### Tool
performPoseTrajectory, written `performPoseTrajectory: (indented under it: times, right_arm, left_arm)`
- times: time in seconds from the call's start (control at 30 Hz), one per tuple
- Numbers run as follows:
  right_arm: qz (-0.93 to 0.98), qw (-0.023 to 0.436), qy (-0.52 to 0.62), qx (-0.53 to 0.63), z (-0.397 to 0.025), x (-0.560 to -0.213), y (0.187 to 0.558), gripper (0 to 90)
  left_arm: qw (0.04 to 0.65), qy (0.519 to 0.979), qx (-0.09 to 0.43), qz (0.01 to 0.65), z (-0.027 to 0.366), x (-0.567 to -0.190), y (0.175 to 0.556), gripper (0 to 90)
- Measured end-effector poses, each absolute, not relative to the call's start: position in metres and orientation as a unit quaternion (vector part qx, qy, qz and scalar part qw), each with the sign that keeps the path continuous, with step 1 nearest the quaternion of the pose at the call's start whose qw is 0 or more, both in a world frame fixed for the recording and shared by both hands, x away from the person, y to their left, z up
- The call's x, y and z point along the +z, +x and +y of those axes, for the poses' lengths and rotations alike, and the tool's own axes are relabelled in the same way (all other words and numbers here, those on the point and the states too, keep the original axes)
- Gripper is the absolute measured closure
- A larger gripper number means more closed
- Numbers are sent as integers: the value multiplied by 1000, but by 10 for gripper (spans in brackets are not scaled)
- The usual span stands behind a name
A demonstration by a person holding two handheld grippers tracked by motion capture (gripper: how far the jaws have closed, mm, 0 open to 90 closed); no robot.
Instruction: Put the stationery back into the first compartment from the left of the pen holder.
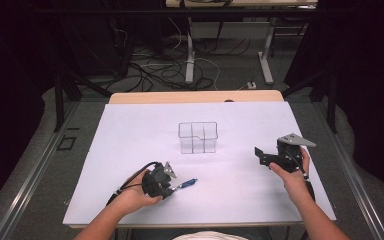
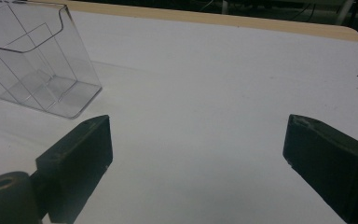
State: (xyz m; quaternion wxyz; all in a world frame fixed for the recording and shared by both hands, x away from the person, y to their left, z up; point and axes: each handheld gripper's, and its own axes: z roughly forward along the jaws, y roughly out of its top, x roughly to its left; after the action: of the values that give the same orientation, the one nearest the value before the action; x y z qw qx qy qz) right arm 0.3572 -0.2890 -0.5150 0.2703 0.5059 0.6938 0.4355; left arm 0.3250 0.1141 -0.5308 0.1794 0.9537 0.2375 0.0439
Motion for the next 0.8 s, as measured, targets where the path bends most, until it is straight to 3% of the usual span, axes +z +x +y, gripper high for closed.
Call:
performPoseTrajectory:
  times: [0.43, 0.8]
  right_arm:
    - [694, 269, 506, 436, -289, -515, 357, 78]
    - [694, 268, 506, 437, -288, -515, 357, 78]
  left_arm:
    - [178, 956, 37, 228, 113, -531, 325, 786]
    - [175, 958, 37, 223, 112, -530, 325, 795]
